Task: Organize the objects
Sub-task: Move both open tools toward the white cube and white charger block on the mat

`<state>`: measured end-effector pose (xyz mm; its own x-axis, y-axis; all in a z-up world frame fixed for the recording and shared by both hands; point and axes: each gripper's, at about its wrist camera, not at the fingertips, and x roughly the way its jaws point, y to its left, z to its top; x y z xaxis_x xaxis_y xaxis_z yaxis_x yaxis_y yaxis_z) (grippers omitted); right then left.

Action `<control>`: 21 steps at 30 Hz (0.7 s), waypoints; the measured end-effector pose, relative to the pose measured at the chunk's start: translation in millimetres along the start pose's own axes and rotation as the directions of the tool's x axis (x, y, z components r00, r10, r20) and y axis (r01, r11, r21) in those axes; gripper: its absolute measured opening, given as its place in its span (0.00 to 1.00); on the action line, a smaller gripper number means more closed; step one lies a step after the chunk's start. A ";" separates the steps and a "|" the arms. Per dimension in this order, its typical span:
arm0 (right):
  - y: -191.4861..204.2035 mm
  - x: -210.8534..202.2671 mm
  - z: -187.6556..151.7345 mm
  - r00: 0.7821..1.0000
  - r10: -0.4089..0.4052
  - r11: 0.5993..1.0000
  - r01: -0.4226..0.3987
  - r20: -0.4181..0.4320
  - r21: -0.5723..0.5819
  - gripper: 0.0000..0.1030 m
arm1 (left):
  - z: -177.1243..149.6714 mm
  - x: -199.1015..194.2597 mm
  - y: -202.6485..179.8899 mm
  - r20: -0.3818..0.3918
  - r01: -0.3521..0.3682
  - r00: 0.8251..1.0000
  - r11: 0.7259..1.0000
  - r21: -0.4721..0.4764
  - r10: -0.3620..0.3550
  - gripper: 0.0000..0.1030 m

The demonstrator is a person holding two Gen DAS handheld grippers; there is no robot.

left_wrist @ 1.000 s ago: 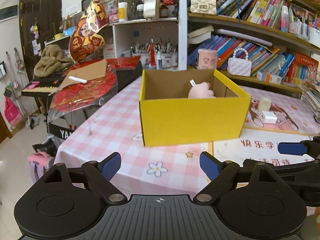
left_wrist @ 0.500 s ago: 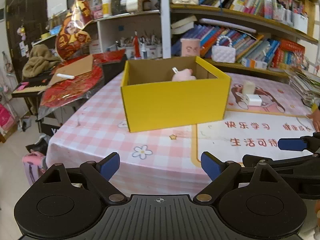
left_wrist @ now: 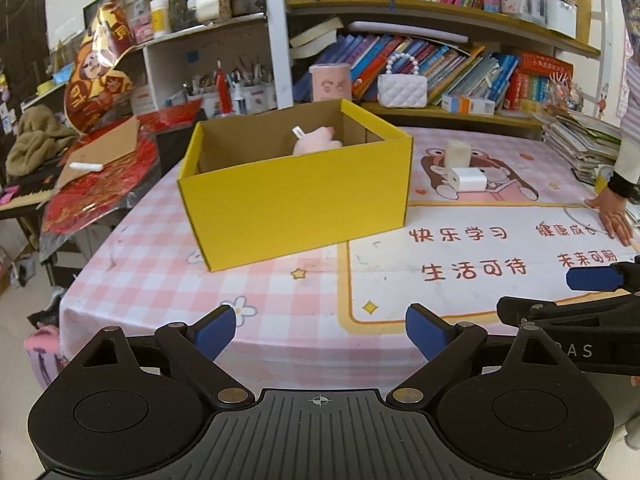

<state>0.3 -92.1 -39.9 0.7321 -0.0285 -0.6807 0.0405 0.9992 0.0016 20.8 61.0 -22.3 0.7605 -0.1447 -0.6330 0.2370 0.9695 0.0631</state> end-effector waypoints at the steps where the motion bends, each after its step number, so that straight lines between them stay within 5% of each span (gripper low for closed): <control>1: -2.0 0.6 0.3 1.000 -0.004 1.000 0.004 -0.002 0.002 0.73 | 1.7 1.9 -1.5 -0.001 0.002 1.000 1.000 -0.001 -0.002 0.91; 21: -69.6 31.2 40.1 0.998 -0.054 0.999 0.054 -0.013 0.008 0.73 | 47.9 55.4 -50.4 -0.010 0.038 0.999 0.999 -0.019 -0.039 0.91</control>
<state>47.7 -163.6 -31.9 0.7202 -0.0820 -0.6889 0.0853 0.9959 -0.0294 79.9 -5.4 -23.7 0.7445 -0.1800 -0.6429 0.2543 0.9668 0.0238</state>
